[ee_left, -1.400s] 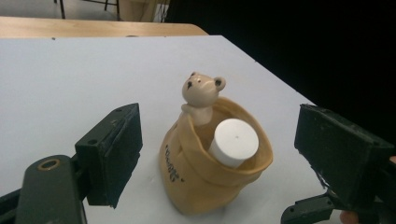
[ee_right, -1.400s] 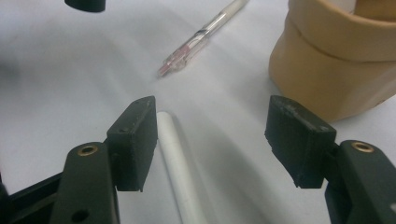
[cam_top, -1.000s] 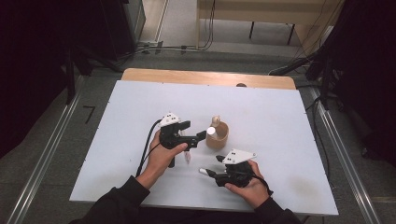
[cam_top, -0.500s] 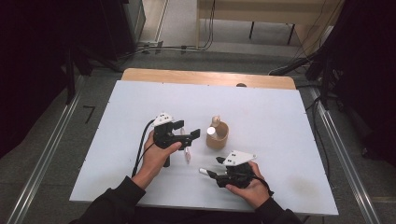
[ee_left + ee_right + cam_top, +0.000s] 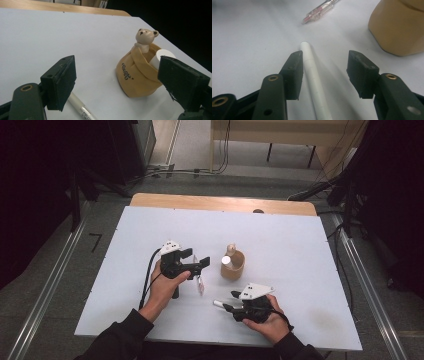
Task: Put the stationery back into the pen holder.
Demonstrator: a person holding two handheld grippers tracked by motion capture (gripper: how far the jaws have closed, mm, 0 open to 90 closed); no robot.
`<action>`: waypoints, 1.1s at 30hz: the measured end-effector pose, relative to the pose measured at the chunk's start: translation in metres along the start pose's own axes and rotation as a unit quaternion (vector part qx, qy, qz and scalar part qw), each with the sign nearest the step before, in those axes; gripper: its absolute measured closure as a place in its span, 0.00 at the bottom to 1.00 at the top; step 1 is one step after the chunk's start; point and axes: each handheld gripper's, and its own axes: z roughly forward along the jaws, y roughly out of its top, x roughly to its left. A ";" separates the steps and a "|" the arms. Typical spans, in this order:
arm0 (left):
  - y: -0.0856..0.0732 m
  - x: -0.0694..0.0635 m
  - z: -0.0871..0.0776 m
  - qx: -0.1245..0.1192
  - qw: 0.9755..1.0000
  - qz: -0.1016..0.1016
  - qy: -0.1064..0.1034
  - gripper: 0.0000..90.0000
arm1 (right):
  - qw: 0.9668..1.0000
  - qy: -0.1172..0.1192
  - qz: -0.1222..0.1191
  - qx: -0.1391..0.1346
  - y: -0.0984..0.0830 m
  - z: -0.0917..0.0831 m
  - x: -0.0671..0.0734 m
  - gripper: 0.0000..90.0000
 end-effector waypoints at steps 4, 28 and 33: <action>0.000 0.002 -0.001 -0.001 1.000 -0.005 0.002 0.18 | 1.000 0.007 -0.010 0.005 -0.001 0.001 0.002 0.53; -0.001 0.004 0.000 0.002 1.000 -0.014 0.002 0.18 | 0.999 0.004 -0.032 0.020 -0.005 0.008 0.006 0.65; -0.001 0.004 0.000 0.003 1.000 -0.013 0.000 0.18 | 0.999 0.009 -0.034 0.020 -0.004 0.008 0.007 0.72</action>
